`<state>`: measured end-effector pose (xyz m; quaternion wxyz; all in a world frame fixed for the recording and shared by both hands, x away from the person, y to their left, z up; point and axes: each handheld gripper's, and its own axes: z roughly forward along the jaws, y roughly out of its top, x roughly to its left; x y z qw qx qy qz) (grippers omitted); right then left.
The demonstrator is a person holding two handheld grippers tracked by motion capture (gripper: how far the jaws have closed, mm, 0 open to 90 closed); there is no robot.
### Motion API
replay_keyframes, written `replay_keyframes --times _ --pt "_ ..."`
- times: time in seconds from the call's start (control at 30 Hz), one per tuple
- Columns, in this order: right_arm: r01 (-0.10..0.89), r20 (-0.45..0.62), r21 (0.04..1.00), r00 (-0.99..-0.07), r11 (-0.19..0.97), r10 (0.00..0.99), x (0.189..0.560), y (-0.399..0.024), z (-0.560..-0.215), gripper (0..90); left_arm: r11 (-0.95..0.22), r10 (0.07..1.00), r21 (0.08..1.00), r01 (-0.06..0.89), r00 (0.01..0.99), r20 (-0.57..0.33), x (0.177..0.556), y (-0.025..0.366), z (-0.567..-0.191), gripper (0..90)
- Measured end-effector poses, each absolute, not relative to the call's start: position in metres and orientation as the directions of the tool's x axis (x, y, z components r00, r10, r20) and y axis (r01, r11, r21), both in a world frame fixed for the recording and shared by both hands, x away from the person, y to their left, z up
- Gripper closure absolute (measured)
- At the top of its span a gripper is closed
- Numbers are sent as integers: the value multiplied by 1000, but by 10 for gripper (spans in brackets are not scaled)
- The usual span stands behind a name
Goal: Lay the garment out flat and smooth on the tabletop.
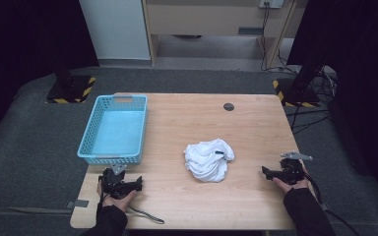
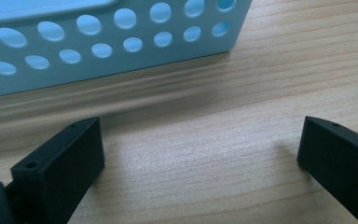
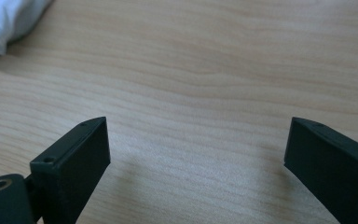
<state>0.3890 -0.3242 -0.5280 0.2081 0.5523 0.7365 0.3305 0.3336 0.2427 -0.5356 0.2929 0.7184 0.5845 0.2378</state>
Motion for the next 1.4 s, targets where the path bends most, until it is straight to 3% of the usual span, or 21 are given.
replay_keyframes --times 0.13,0.37,0.97,1.4 --pt "643 70 751 -308 153 949 386 -324 -518 75 -152 978 685 712 209 -1 331 241 -531 50" --pt "622 103 774 -311 120 945 382 -324 -501 93 -77 975 702 708 200 -94 326 242 -514 88" --pt "569 160 820 -341 68 926 384 -319 -476 124 -176 934 787 592 353 -56 324 202 -478 115" --pt "532 152 841 -399 94 904 392 -296 -461 155 -153 901 804 574 416 -126 342 178 -467 146"
